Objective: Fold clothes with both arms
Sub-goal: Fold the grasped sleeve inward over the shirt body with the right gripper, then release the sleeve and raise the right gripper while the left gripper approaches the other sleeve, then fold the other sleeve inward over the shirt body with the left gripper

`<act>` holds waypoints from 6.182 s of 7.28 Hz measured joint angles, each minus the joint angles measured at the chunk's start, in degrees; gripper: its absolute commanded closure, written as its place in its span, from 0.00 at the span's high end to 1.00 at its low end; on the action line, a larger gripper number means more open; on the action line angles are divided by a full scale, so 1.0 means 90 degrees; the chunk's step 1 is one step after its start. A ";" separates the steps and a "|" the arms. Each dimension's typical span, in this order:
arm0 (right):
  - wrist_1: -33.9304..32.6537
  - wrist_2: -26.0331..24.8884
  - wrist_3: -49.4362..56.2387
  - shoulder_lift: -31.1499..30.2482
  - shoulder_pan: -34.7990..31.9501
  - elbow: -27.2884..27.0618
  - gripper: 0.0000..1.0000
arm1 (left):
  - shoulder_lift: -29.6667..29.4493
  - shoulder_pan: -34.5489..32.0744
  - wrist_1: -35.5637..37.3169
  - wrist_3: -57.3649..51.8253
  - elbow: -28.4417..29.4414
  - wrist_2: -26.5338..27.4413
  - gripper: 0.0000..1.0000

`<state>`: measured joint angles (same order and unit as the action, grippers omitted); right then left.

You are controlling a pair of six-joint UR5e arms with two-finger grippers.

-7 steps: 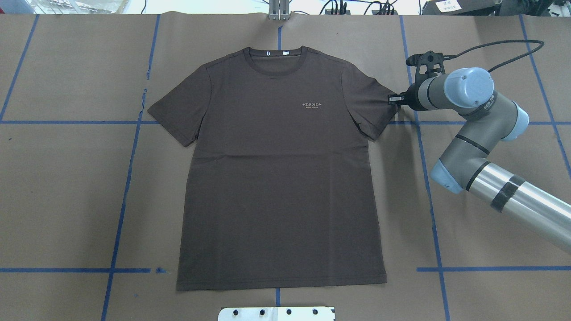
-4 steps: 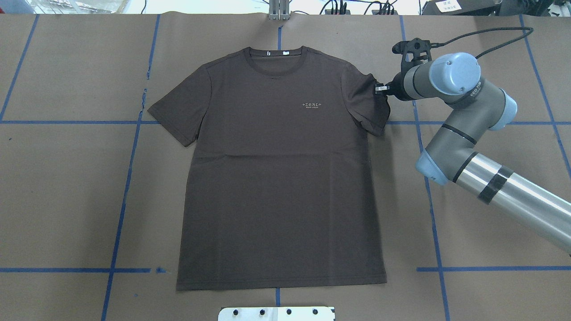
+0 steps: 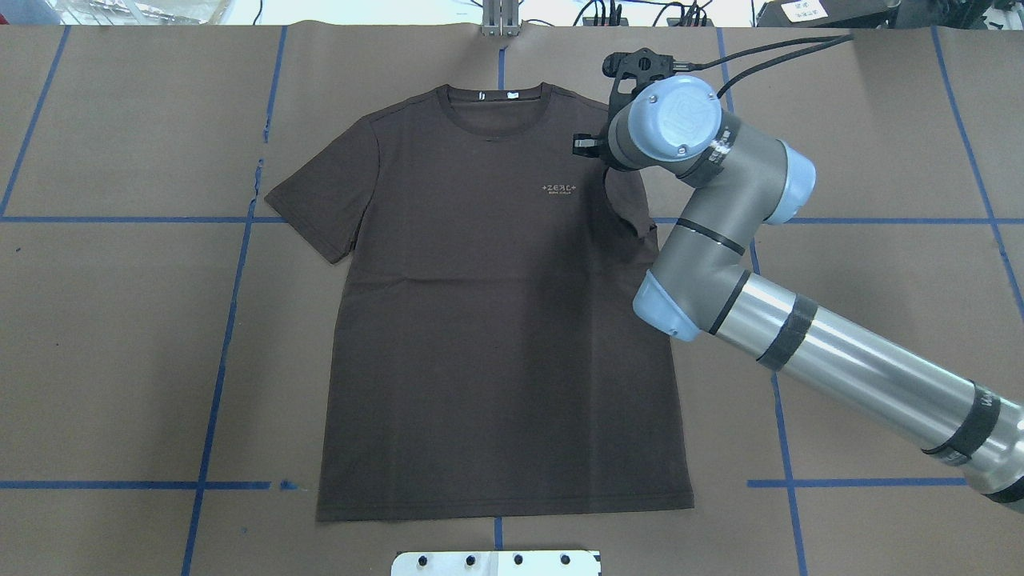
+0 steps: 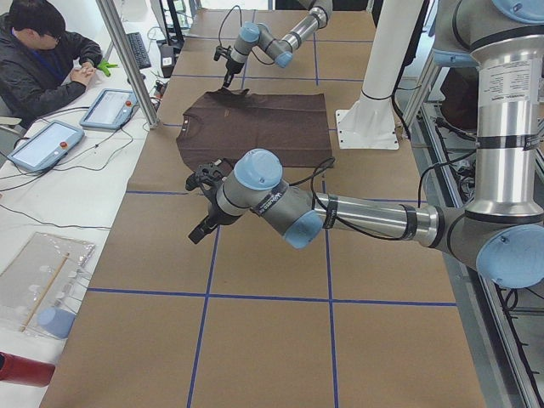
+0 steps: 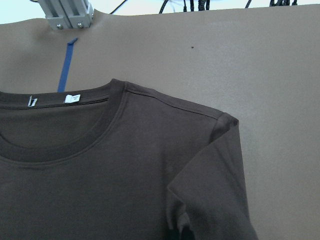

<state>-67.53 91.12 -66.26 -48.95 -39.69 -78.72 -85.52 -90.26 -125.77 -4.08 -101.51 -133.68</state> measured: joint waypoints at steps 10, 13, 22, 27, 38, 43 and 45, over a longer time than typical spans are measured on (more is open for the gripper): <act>-0.1150 0.2619 0.2114 -0.0070 -0.1454 -0.0776 1.00 | -0.1096 0.1341 -0.0262 0.2481 0.0143 0.0138 0.90; -0.1212 0.3270 0.3076 -0.0696 -0.2020 -0.1204 1.00 | -0.1928 0.2686 -0.0350 0.5288 0.0609 0.1388 0.53; -0.1198 0.3287 0.3212 -0.0910 -0.2074 -0.1342 1.00 | -0.3192 0.4560 -0.1006 0.7755 0.2771 0.3370 0.48; -0.1198 0.3273 0.3218 -0.0968 -0.2075 -0.1340 1.00 | -0.3186 0.4868 -0.0997 0.7757 0.2825 0.3445 0.46; -0.1190 0.3267 0.3220 -0.1106 -0.2075 -0.1464 1.00 | -0.3206 0.4992 -0.0948 0.7702 0.2748 0.3768 0.00; -0.1196 0.3251 0.3194 -0.1123 -0.2075 -0.1511 1.00 | -0.4449 0.5250 0.1474 0.8174 0.2057 0.3774 0.00; -0.1198 0.3254 0.3169 -0.1119 -0.2069 -0.1539 1.00 | -0.5034 0.5395 0.1792 0.8438 0.2407 0.3785 0.00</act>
<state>-78.31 120.40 -37.74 -59.01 -58.31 -92.57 -130.83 -41.71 -109.65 71.86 -79.85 -99.62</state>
